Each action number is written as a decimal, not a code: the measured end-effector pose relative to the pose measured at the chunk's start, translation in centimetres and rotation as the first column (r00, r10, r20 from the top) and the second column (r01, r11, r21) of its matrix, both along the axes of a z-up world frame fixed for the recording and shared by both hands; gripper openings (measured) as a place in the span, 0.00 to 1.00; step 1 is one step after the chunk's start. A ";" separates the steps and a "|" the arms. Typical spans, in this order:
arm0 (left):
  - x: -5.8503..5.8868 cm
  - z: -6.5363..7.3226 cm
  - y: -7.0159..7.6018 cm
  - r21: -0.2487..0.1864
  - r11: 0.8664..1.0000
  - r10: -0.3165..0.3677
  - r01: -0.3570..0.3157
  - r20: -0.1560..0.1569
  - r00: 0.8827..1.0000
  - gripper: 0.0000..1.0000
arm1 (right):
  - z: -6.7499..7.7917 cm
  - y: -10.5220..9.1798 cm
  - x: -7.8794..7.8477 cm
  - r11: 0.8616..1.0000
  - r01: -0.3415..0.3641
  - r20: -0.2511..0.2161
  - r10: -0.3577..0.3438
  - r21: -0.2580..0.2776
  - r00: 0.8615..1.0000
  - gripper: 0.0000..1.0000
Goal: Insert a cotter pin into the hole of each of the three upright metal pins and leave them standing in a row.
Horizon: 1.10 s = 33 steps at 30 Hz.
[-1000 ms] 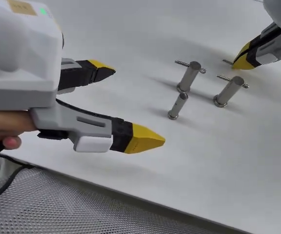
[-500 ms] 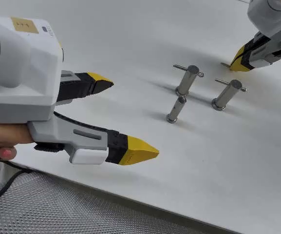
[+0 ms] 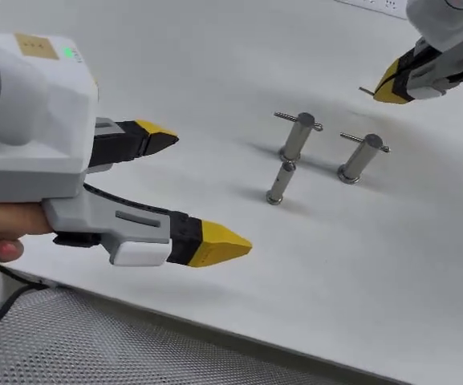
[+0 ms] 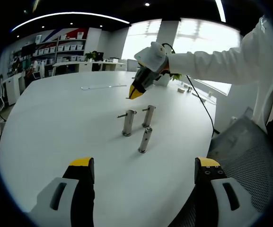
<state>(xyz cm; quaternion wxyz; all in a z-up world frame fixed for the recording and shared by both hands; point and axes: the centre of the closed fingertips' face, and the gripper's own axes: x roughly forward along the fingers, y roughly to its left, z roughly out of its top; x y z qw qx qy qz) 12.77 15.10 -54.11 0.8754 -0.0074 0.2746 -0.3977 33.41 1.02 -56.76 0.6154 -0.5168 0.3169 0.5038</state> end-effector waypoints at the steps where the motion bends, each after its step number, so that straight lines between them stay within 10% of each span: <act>1: 0.0 0.1 0.0 0.001 1.000 -0.001 0.001 0.003 1.000 0.86 | 0.5 -0.2 0.1 1.000 0.007 0.010 -0.007 0.014 1.000 0.00; 18: 0.4 2.4 -0.9 -0.045 0.999 -0.005 0.007 0.039 0.999 0.76 | 6.7 -0.2 -6.0 0.968 -0.021 0.265 -0.047 0.250 0.963 0.00; 33: 1.8 4.3 -3.4 -0.102 0.995 -0.012 0.018 0.054 0.998 0.62 | 8.7 2.3 -11.7 0.947 -0.136 0.386 0.014 0.291 0.922 0.00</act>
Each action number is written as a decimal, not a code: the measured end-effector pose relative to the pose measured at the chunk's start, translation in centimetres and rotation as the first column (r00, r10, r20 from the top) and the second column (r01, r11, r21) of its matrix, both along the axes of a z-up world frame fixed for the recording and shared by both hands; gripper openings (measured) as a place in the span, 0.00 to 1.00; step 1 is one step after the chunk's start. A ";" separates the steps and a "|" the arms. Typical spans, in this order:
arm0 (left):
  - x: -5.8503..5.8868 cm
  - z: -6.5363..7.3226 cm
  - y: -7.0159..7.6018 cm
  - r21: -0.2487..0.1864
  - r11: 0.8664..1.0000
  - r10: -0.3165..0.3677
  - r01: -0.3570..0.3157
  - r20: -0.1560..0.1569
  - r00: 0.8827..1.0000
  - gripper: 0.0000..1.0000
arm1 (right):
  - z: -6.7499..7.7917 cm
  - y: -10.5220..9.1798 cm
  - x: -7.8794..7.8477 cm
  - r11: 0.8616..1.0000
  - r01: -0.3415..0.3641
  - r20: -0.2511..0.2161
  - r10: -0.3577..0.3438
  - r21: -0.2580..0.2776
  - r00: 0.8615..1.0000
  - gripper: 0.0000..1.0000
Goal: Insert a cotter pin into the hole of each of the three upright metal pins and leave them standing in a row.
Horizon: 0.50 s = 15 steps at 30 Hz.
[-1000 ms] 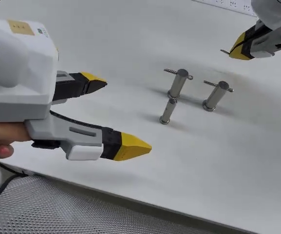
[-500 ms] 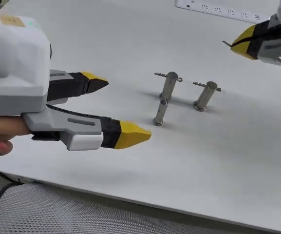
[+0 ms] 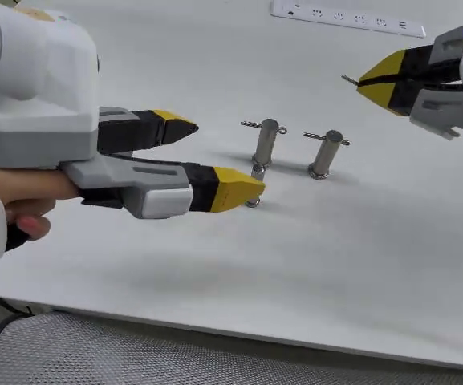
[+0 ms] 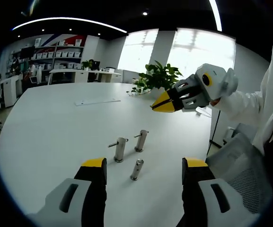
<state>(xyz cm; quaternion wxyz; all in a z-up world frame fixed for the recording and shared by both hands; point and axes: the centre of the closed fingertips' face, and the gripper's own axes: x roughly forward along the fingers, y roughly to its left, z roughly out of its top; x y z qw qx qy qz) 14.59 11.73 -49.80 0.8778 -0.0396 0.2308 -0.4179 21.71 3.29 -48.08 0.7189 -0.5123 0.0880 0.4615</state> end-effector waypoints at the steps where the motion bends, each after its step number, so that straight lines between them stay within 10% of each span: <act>1: 0.2 0.2 -0.2 -0.008 1.000 -0.001 0.001 0.004 1.000 0.60 | -0.1 0.1 -0.3 1.000 -0.007 0.000 0.007 0.003 1.000 0.00; 15: 3.2 2.1 -3.8 -0.114 0.993 -0.028 0.029 0.014 1.000 0.33 | -0.3 2.0 -3.2 0.998 -0.063 0.017 0.063 0.028 0.998 0.00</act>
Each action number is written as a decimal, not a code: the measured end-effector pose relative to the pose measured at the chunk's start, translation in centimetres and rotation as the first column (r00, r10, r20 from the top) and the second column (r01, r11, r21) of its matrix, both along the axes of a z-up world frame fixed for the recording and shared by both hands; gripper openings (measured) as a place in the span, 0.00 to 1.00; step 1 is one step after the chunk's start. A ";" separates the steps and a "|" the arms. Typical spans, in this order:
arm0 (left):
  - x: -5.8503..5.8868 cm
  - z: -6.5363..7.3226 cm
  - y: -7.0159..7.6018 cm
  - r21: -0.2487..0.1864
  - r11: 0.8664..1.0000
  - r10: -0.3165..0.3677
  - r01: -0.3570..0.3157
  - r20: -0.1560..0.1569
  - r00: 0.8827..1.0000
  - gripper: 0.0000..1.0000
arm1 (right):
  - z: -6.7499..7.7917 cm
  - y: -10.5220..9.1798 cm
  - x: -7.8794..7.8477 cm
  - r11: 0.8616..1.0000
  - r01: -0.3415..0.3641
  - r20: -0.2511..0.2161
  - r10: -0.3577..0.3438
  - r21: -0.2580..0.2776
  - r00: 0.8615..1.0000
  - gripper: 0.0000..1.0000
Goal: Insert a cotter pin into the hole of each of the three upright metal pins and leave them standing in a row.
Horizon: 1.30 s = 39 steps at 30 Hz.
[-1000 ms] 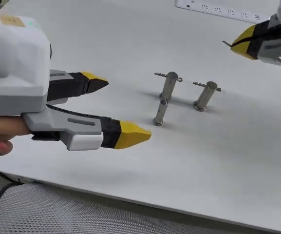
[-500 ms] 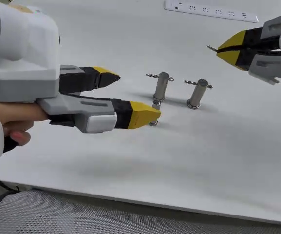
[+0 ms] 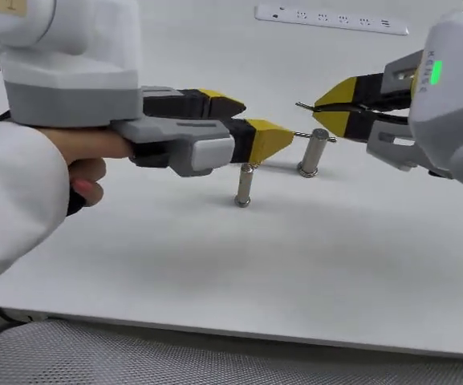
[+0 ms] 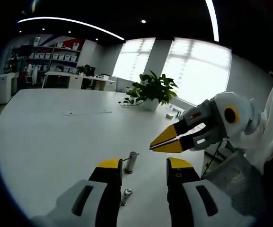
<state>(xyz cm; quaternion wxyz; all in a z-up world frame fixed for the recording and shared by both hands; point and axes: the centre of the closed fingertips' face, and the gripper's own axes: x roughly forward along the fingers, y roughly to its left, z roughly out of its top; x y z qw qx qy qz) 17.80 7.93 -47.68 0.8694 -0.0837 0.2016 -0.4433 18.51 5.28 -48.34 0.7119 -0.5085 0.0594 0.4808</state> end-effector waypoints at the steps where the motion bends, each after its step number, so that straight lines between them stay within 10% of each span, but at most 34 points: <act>1: 0.1 0.0 -0.2 -0.003 1.000 -0.002 0.002 -0.003 1.000 0.31 | 0.0 0.1 -0.1 1.000 -0.002 0.002 0.002 0.000 1.000 0.00; 17: 0.1 0.0 -1.5 -0.033 0.998 -0.047 0.046 -0.039 0.998 0.05 | -0.4 0.7 -0.6 1.000 -0.023 0.008 0.023 -0.013 1.000 0.00; 39: -0.3 -0.2 -1.7 -0.012 0.996 -0.086 0.085 -0.024 0.996 0.00 | -0.3 1.4 -0.7 0.999 -0.031 0.012 0.032 -0.010 0.999 0.00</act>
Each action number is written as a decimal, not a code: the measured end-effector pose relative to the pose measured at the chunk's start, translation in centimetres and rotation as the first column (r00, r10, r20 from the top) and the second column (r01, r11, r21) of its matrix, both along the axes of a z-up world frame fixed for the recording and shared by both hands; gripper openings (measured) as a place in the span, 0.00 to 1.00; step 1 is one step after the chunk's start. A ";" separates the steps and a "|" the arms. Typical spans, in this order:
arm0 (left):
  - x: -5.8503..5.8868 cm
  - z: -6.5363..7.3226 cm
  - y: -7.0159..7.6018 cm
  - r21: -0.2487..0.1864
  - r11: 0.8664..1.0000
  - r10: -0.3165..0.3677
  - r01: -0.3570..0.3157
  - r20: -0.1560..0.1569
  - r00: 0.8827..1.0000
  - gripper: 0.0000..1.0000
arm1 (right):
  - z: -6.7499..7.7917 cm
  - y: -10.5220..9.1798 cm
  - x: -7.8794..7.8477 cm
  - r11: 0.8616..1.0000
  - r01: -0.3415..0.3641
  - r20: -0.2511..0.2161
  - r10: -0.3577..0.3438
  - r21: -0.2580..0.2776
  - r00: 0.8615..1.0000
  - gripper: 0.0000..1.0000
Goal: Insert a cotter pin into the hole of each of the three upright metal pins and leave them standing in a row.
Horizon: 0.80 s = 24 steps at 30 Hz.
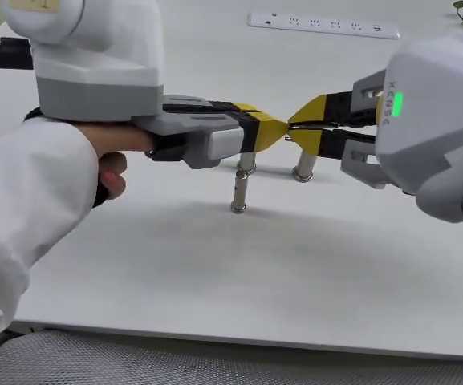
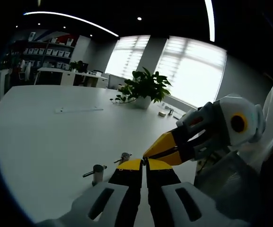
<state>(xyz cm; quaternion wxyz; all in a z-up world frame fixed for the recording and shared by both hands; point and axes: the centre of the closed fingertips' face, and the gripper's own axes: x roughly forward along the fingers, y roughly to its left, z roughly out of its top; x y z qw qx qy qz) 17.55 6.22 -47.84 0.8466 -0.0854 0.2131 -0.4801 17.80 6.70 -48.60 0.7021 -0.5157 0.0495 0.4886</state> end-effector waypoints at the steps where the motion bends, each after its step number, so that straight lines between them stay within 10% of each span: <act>1: -0.1 0.0 0.1 0.002 1.000 -0.008 0.008 0.001 1.000 0.00 | 0.0 0.1 -0.1 1.000 -0.002 -0.002 0.002 0.001 1.000 0.00; 9: 0.0 0.3 0.5 -0.012 1.000 0.001 -0.001 -0.014 1.000 0.00 | 0.3 0.4 -0.1 1.000 0.001 -0.015 -0.001 0.021 1.000 0.00; 11: 0.1 0.3 0.5 -0.040 0.999 0.028 -0.031 -0.060 0.998 0.00 | 0.3 0.4 0.0 1.000 0.000 -0.008 0.001 0.022 1.000 0.00; 24: -0.3 0.2 0.9 -0.013 1.000 0.019 -0.019 -0.039 0.999 0.00 | -0.8 -0.2 -0.1 0.998 0.038 -0.118 -0.031 0.055 0.993 0.07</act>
